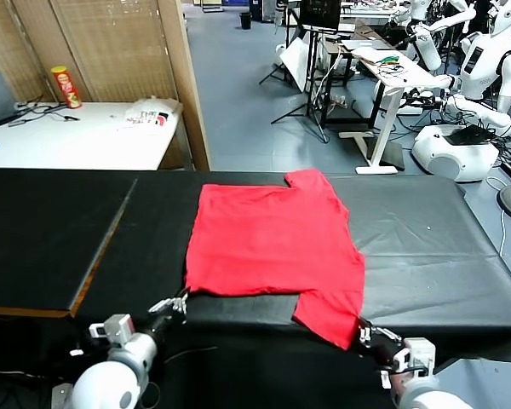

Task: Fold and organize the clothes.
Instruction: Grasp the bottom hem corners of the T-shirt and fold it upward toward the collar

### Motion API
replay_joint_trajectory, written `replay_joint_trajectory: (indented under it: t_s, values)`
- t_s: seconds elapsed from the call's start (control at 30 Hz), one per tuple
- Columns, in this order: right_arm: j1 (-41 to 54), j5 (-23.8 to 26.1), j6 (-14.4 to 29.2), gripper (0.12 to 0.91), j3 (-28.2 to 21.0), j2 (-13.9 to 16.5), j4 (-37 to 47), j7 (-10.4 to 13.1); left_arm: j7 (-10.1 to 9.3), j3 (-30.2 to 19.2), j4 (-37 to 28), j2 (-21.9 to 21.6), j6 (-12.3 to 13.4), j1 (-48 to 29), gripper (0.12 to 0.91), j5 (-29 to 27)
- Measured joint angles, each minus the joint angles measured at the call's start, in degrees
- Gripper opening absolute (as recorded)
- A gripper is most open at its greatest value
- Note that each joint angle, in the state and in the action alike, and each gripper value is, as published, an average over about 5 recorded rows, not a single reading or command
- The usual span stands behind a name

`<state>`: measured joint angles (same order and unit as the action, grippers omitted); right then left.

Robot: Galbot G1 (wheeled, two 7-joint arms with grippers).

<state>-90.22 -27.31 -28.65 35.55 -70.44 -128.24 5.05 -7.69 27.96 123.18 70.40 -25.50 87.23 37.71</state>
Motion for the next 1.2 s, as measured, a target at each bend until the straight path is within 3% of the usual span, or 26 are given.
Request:
replay_joint_trajectory:
  t_s: [0.23, 0.5, 0.93, 1.07, 1.13, 1.2]
  values:
    - [9.2, -0.8, 7.4, 0.123, -2.0, 3.1, 9.3, -2.4, -0.12, 0.1, -0.9, 1.7, 2.7, -2.9, 0.126, -2.3]
    - [19.3, -1.0, 11.6, 0.123, -6.2, 4.6, 20.4, -3.7, -0.19, -0.7, -4.7, 3.4, 4.3, -7.7, 0.126, -5.4]
    - [32.3, 0.9, 14.7, 0.123, -11.8, 3.2, 35.3, -5.3, -0.15, -3.4, -13.8, 1.9, 5.7, -15.6, 0.126, -10.8]
    - [34.5, 1.0, 14.3, 0.124, -12.6, 2.7, 37.5, -6.9, -0.28, -4.4, -16.7, 1.4, 6.1, -17.9, 0.126, -12.8]
    - [34.8, 1.2, 13.4, 0.152, -12.6, 2.9, 37.8, -8.2, -0.54, -4.8, -18.0, 1.2, 6.1, -19.0, 0.128, -13.0]
    - [34.5, 1.3, 12.2, 0.230, -12.4, 3.4, 37.4, -9.2, -0.92, -5.1, -19.0, 1.2, 5.9, -20.0, 0.144, -13.0]
